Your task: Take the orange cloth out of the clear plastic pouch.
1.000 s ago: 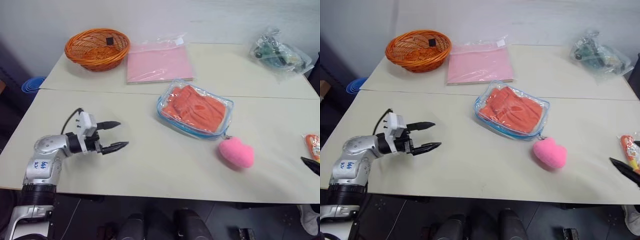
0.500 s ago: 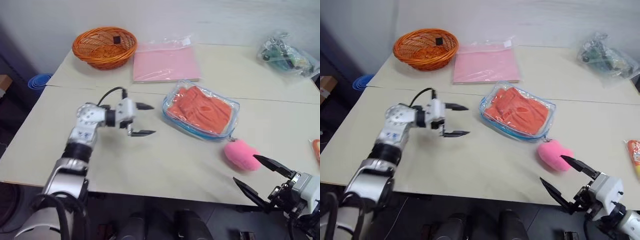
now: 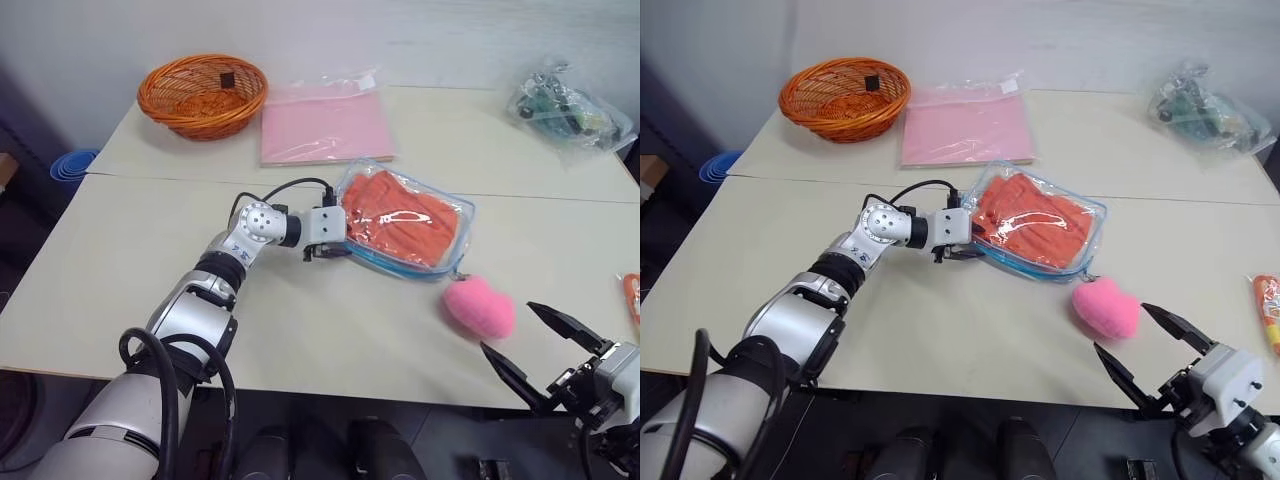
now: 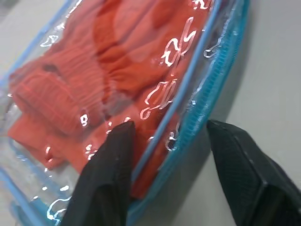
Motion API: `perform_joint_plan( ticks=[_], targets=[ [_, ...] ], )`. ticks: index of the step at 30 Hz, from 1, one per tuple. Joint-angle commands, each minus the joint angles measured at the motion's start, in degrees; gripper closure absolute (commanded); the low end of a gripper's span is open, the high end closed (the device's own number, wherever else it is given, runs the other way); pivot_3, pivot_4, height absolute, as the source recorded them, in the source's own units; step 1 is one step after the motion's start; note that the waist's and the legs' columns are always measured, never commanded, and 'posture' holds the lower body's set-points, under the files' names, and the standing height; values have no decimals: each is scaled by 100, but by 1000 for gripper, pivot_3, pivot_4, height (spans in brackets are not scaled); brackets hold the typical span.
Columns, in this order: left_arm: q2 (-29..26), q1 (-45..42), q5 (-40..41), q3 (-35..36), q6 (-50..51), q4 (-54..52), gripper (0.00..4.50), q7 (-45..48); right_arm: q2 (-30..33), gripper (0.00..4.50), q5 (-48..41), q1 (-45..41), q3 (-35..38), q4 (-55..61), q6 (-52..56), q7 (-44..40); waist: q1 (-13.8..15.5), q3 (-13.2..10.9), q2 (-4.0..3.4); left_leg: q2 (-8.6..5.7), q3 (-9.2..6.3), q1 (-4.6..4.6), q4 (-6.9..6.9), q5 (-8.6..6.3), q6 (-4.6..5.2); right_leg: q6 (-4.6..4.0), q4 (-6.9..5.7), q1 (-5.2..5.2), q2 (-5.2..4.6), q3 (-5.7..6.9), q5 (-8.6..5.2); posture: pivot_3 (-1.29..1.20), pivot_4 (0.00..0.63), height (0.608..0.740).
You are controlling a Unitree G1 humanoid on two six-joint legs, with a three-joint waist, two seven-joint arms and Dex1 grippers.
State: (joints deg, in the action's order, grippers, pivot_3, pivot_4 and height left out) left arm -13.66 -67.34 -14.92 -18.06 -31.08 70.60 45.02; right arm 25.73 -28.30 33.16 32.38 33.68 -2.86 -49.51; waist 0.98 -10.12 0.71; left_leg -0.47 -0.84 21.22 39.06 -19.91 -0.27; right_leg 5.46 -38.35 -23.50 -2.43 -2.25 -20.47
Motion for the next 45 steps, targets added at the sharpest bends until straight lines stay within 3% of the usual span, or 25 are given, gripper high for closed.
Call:
perform_joint_plan(
  ticks=[1,5,7,10,12,17,22,25,30,38,41,45],
  targets=[
    [-112,27,-65,137,-26,4,3243,-502,8,0,-17,19,129,58,-193,108,-1,0,0,0,0,0,0,0,0,0,-2,0,0,0,0,0,150,740],
    [-226,345,316,454,63,-156,4435,-48,85,0,11,-88,34,-8,-212,141,-10,1,-1,0,2,-6,0,2,-4,0,-11,0,0,0,0,0,150,740],
    [-376,627,577,657,131,-476,4477,310,130,0,23,-154,-17,-50,-211,135,-25,1,-2,0,2,-6,0,3,-5,0,-14,-1,0,0,0,0,150,740],
    [-733,1378,1117,1029,827,-1762,4477,696,187,0,13,-261,-54,-123,-195,140,-76,2,-3,2,1,-7,1,4,-8,0,-20,-4,0,0,0,0,150,740],
    [-976,2112,1395,1207,1708,-3171,4477,757,196,0,15,-321,-105,-169,-191,137,-121,3,-6,4,-3,-7,0,5,-9,-1,-26,-4,-2,-1,0,0,150,740],
    [-1335,4230,1796,1697,5073,-7438,4477,65,257,0,22,-507,-383,-285,-165,89,-114,10,-18,15,-9,-5,-2,2,-14,-3,-36,-5,-5,-5,-1,0,150,740],
    [-1259,5160,1922,1652,7174,-9648,4477,-551,404,0,-51,-699,-495,-410,-94,33,0,11,-19,10,-17,-7,5,2,-9,-4,-18,10,-9,1,-2,0,150,740],
    [-1152,5441,2100,1502,8084,-10410,4477,-769,493,0,-94,-799,-528,-467,-37,-20,23,12,-19,7,-15,-12,5,2,-7,-4,-19,15,-8,-1,-2,0,150,740],
    [-1082,5821,2510,1340,9234,-11287,4477,-980,645,0,-165,-968,-539,-575,44,-89,11,12,-19,7,-15,-13,5,1,-6,-4,-19,14,-6,0,-2,0,150,740],
    [-1023,5832,2750,1206,9394,-11287,4477,-1367,711,0,-201,-1056,-565,-620,108,-137,17,13,-19,7,-15,-18,5,0,-2,-5,-18,19,-5,-1,-2,0,150,740],
    [-1033,5816,2931,1214,9333,-11215,3828,-1295,765,0,-285,-1035,-510,-591,197,-166,18,13,-19,7,-15,-17,5,0,-2,-5,-16,18,-5,-1,-2,0,150,740],
    [-988,5725,3483,1637,9052,-11045,2568,-931,937,0,-599,-843,-317,-502,517,-276,18,12,-19,7,-16,-17,5,0,-2,-5,-16,19,-5,0,-2,0,150,740]
  ],
)
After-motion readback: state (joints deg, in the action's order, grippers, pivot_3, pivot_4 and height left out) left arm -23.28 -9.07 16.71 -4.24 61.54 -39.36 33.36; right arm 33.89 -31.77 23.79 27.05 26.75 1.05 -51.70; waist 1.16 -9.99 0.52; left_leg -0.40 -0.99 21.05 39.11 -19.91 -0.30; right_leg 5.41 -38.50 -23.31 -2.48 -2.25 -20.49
